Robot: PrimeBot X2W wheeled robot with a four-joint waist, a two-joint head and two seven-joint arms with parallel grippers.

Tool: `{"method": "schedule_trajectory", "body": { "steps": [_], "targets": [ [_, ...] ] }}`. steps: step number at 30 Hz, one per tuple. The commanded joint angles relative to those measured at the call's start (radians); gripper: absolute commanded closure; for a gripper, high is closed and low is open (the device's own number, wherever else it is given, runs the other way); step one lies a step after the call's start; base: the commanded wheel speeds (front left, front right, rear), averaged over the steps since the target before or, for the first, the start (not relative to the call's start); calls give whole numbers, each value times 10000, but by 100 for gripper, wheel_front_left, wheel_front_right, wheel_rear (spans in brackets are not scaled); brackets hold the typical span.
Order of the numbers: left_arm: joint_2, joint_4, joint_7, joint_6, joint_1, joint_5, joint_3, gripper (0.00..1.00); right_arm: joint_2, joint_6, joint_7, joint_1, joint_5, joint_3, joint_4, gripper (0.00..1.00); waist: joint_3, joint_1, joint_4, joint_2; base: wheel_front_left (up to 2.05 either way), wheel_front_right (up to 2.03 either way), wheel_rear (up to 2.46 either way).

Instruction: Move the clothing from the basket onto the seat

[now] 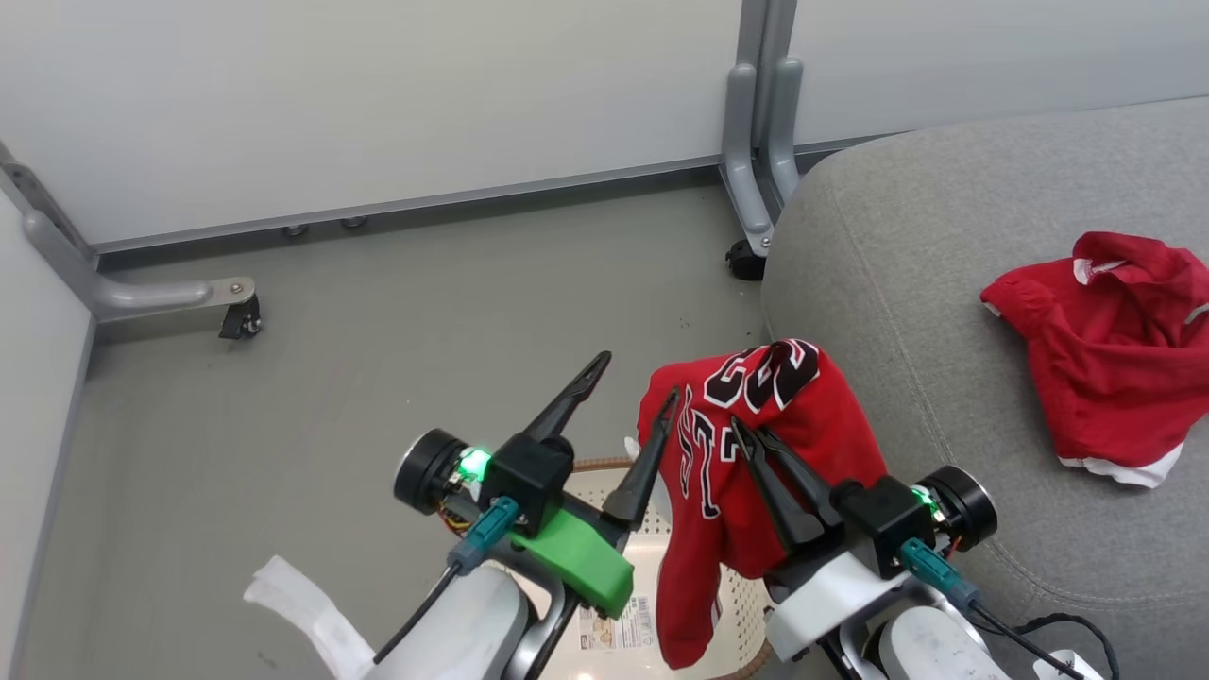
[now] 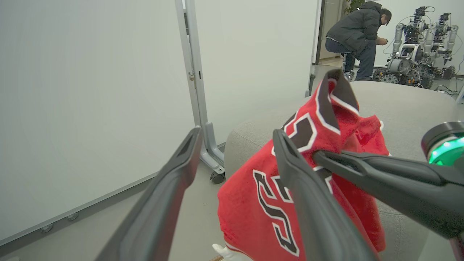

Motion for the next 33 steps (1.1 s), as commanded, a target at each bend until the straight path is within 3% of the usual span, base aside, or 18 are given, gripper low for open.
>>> {"method": "schedule_trajectory", "body": {
  "steps": [1,7,14,23,33],
  "targets": [
    [134,-89,1,112,246,-35,193,0,-30,-3,-30,116,-73,-75,-55,100,13,0,238,0,0,0,0],
    [551,-636,1,438,1061,56,1101,0,-48,-3,-30,204,-108,-311,-167,100,36,0,540,0,0,0,0],
    [647,-1291,1,751,2191,323,2333,0,-60,-3,-30,340,-160,-539,-331,100,16,0,771,0,0,0,0],
    [439,-1514,1,579,3252,746,3467,0,-93,-3,-30,564,-164,-829,-564,100,-101,0,792,0,0,0,0],
    [181,-1529,1,292,3941,1141,4474,0,-75,-3,-30,809,-130,-1417,-1143,100,-47,0,-151,0,0,0,0]
  ]
}}
